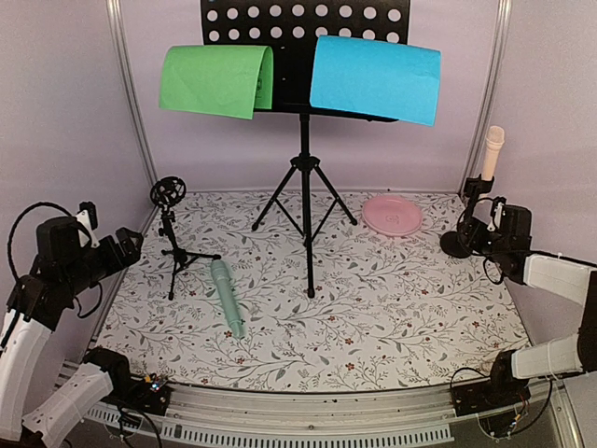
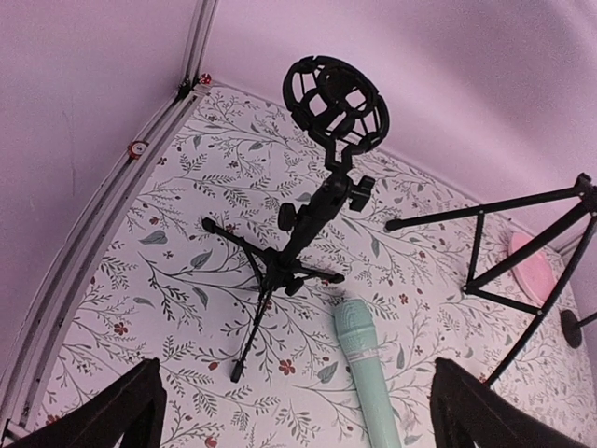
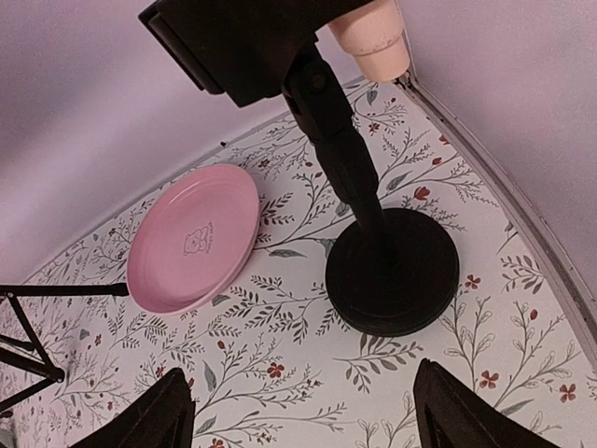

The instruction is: Pack up the instrument practice props

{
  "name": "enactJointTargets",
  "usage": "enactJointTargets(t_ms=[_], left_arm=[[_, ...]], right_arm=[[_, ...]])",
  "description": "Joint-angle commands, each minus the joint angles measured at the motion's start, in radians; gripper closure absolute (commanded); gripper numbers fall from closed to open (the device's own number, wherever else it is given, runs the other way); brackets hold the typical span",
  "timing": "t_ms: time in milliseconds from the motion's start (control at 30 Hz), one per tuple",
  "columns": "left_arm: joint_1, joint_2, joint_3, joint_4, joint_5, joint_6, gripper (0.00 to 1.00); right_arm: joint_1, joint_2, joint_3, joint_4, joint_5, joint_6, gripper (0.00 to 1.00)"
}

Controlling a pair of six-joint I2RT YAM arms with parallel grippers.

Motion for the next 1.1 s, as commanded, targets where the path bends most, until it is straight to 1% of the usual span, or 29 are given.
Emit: enactJointTargets(t_ms=[0,67,233,333,467,567,667,800,967,1067], left_arm=[[0.021,-0.024,-0.016,0.032,0.023,0.016,0.01],[0.028,-0.026,-0.016,0.033,0.028,0.017,0.01],[0.044,-0.033,-0.017,0.035,0.031,0.021,0.01],[0.053,-0.040,-0.020,0.040,0.037,0.023,0.01],[0.054,-0.043,-0.021,0.041,0.037,0.026,0.01],[0.054,-0.043,-0.022,0.041,0.031,0.023,0.01],[0.057,-0.041,-0.023,0.041,0.028,0.023,0.01],[0.065,-0.039,-0.022,0.041,0.030,0.023,0.01],[0.082,-0.039,-0.022,0.043,0.035,0.025,0.01],[0.091,-0.037,-0.022,0.044,0.039,0.026,0.01]], right_arm=[[-0.005,0.104,0.012,0.276,-0.006,-0.049,0.17],[-0.005,0.166,0.036,0.300,-0.020,-0.060,0.19],[-0.009,0.292,0.088,0.383,-0.012,-0.122,0.28],[-0.025,0.358,0.103,0.462,-0.030,-0.171,0.30],[-0.076,0.431,0.146,0.530,-0.085,-0.157,0.31],[-0.095,0.479,0.191,0.529,-0.113,-0.148,0.37],[-0.096,0.516,0.221,0.531,-0.146,-0.139,0.47],[-0.097,0.538,0.237,0.541,-0.161,-0.145,0.51],[-0.097,0.552,0.231,0.549,-0.220,-0.192,0.62],[-0.097,0.550,0.217,0.573,-0.246,-0.205,0.65]])
